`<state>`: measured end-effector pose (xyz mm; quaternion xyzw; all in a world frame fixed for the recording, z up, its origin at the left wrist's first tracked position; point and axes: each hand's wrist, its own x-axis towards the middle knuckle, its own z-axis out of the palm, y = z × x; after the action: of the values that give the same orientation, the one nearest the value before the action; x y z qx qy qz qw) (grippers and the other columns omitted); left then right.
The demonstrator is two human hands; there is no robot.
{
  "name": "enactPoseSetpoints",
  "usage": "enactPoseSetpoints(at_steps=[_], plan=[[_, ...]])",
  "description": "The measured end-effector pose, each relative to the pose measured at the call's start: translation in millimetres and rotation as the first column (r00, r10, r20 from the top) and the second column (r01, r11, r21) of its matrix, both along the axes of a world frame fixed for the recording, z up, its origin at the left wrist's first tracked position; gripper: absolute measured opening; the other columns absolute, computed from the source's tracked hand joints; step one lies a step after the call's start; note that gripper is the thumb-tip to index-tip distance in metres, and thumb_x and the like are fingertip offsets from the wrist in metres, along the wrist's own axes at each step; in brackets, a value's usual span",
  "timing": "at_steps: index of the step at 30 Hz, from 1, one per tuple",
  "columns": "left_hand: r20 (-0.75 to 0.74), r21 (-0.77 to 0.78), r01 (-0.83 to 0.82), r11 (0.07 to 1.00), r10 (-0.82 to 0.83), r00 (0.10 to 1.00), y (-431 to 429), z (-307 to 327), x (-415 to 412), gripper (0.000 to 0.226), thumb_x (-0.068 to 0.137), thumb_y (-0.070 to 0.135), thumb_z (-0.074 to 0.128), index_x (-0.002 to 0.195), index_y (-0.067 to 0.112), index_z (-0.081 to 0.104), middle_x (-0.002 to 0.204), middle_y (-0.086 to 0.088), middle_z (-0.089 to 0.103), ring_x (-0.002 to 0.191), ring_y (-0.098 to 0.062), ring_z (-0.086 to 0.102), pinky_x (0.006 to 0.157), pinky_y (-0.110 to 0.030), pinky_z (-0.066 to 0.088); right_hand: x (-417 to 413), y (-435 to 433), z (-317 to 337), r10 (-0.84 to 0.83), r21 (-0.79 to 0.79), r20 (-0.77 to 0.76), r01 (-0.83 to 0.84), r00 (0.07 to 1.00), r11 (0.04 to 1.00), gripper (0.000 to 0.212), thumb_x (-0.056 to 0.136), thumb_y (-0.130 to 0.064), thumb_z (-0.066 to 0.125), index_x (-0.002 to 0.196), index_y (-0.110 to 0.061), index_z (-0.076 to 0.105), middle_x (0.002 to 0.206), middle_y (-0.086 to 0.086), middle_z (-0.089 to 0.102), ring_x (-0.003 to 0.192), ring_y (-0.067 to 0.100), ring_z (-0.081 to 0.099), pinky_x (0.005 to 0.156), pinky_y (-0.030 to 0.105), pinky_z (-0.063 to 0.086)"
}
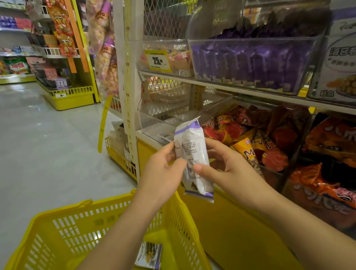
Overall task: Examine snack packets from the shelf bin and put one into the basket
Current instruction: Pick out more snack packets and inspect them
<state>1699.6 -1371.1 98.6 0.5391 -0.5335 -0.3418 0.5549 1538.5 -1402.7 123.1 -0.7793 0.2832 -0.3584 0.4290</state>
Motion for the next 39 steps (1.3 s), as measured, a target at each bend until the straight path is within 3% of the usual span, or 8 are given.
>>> enactPoseSetpoints(at_steps=[8,12,21,24,28,31,35,39], plan=[[0.063,-0.036,-0.058,0.998,0.06,0.996,1.8,2.8,4.1,0.033,0.08,0.034,0.046,0.104,0.05,0.062,0.09,0.014,0.075,0.089,-0.039,0.069,0.076,-0.057,0.057,1.2,5.1,2.9,-0.006,-0.006,-0.031,0.006,1.0,1.0,0.052,0.088,-0.017,0.066,0.133,-0.035,0.049,0.109,-0.008,0.067,0.089,0.019,0.068,0.078,0.04,0.058],[0.084,-0.033,-0.032,0.999,0.035,0.996,1.2,2.3,4.4,0.031,0.083,0.037,0.047,0.105,0.055,0.059,0.093,0.011,0.075,0.092,-0.038,0.068,0.078,-0.058,0.056,-0.6,3.3,2.6,-0.01,0.011,-0.006,0.01,1.0,1.0,0.051,0.087,-0.016,0.067,0.131,-0.036,0.05,0.108,-0.006,0.068,0.088,0.021,0.068,0.076,0.037,0.059],[-0.017,0.059,0.314,0.947,-0.314,0.949,1.3,-1.2,9.9,0.078,0.085,-0.011,0.059,0.13,0.049,0.038,0.124,0.016,0.064,0.113,-0.006,0.063,0.094,-0.034,0.054,-5.0,-7.6,-3.5,-0.027,0.072,0.04,0.025,0.999,0.997,0.048,0.086,-0.014,0.067,0.128,-0.036,0.055,0.107,-0.008,0.071,0.099,0.016,0.069,0.084,0.037,0.058],[-0.194,0.044,0.448,0.893,-0.432,0.881,5.2,0.9,9.2,0.073,0.083,-0.007,0.055,0.129,0.048,0.039,0.124,0.019,0.064,0.118,-0.009,0.06,0.092,-0.029,0.053,-6.8,-7.2,-1.9,-0.057,0.093,0.074,0.05,0.996,0.994,0.049,0.081,-0.026,0.068,0.127,-0.039,0.056,0.109,-0.003,0.07,0.099,0.02,0.07,0.086,0.046,0.057],[-0.423,-0.015,0.535,0.845,-0.49,0.762,6.9,10.8,-0.6,0.059,0.086,0.032,0.06,0.142,0.03,0.043,0.134,-0.004,0.06,0.126,-0.027,0.055,0.093,-0.044,0.052,-9.9,2.4,8.6,0.017,0.121,0.1,-0.029,0.995,0.992,0.043,0.087,-0.032,0.053,0.13,-0.037,0.053,0.119,0.0,0.068,0.102,0.014,0.068,0.087,0.04,0.057],[-0.358,0.016,0.485,0.874,-0.448,0.819,9.2,16.6,-14.3,0.059,0.082,0.038,0.065,0.136,0.022,0.047,0.127,-0.005,0.065,0.121,-0.023,0.06,0.098,-0.043,0.051,-15.3,11.4,15.5,-0.011,0.121,0.042,0.005,0.999,0.993,0.039,0.099,-0.027,0.041,0.135,-0.025,0.052,0.128,0.008,0.056,0.097,0.006,0.066,0.085,0.029,0.057],[-0.279,0.023,0.412,0.911,-0.39,0.878,18.3,28.2,-30.4,0.042,0.09,0.02,0.058,0.132,0.024,0.051,0.126,-0.007,0.066,0.118,-0.025,0.062,0.104,-0.054,0.044,-34.1,21.9,27.3,-0.163,0.027,0.012,0.162,0.987,0.986,0.036,0.094,-0.014,0.058,0.125,-0.033,0.057,0.128,0.002,0.054,0.103,0.012,0.062,0.087,0.025,0.055],[-0.027,0.063,0.406,0.912,-0.405,0.914,36.1,50.0,-39.3,0.026,0.099,0.019,0.05,0.122,0.03,0.055,0.118,0.0,0.071,0.107,-0.022,0.068,0.098,-0.052,0.049,-64.6,31.6,43.7,-0.36,-0.044,0.07,0.364,0.93,0.93,0.069,0.082,-0.025,0.073,0.141,-0.038,0.039,0.131,-0.017,0.047,0.106,0.001,0.058,0.08,0.019,0.055]])
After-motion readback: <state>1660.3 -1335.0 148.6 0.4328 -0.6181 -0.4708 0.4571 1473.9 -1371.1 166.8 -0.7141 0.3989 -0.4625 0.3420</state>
